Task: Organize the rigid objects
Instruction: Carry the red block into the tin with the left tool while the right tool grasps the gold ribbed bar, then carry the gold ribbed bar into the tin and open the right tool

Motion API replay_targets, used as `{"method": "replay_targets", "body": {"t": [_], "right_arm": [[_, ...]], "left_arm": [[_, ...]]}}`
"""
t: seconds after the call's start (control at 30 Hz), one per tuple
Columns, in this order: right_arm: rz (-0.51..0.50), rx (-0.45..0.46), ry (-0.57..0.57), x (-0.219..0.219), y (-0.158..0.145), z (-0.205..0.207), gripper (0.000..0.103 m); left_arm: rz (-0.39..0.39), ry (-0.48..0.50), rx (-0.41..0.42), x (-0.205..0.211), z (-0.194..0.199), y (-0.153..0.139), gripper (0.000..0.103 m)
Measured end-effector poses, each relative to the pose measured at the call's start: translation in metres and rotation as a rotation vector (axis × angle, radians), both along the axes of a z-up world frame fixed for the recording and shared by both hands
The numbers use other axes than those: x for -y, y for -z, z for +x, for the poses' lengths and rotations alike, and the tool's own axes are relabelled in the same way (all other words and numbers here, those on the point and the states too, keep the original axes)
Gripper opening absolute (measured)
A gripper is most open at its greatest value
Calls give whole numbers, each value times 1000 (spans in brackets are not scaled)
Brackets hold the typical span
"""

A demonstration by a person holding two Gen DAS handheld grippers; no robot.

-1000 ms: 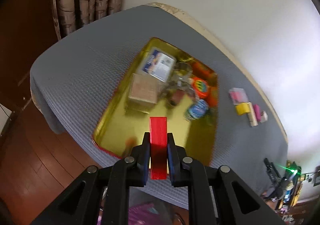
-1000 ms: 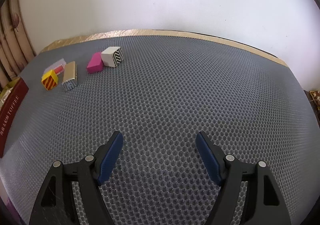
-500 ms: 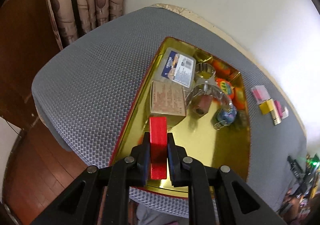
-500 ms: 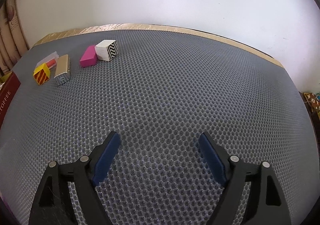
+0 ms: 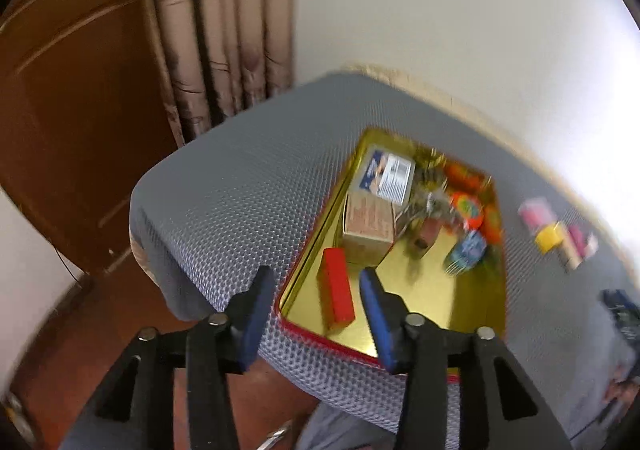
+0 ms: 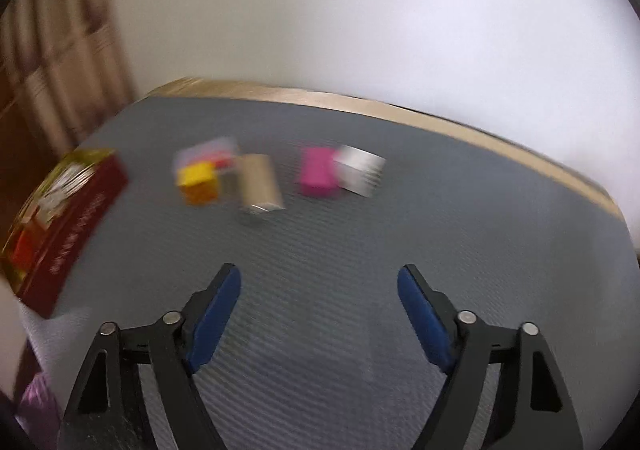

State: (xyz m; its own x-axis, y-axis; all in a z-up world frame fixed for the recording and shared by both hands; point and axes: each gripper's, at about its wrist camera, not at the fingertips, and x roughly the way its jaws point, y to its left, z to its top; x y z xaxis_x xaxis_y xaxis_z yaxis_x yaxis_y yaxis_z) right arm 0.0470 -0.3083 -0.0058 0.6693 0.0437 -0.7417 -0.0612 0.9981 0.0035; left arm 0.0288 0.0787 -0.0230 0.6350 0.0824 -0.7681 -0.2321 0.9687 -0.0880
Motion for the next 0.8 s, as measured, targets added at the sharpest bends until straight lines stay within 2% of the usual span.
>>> {"method": "replay_targets", "body": {"t": [0.07,0.1,0.2,0.27,0.37,0.43,0.47,0.53,0.67,0.8], "right_arm": [[-12,-43,-49,-19,5,24,52],[-20,-54,-59,-24,9,38,50],[-10,-88,-77,-32,16,68,50],[-3,-102,-80,-34,18,78,48],[-22,-145,-89,-38,20,90,28],[-51,-171,-85,-39,26,98,30],[-30,-184,-90,-36,27,102,30],[-5,-201,-94,-34,29,108,30],[-19,-244,-97,-36,36,117,32],[-29,-264,-83,-38,36,122,27]], "left_arm": [[-31,-23,42,-5,-9,-3,48],[-31,-30,63,-6,-13,-5,48],[0,-47,94,-9,-13,-8,49],[1,-43,87,-10,-10,-6,49],[-13,-27,34,-11,-1,4,49],[-22,-19,6,-12,3,9,49],[-28,-16,-5,-13,5,12,49],[-39,-15,-4,-14,6,12,49],[-19,-9,6,-12,6,11,49],[4,-17,23,-11,4,8,49]]}}
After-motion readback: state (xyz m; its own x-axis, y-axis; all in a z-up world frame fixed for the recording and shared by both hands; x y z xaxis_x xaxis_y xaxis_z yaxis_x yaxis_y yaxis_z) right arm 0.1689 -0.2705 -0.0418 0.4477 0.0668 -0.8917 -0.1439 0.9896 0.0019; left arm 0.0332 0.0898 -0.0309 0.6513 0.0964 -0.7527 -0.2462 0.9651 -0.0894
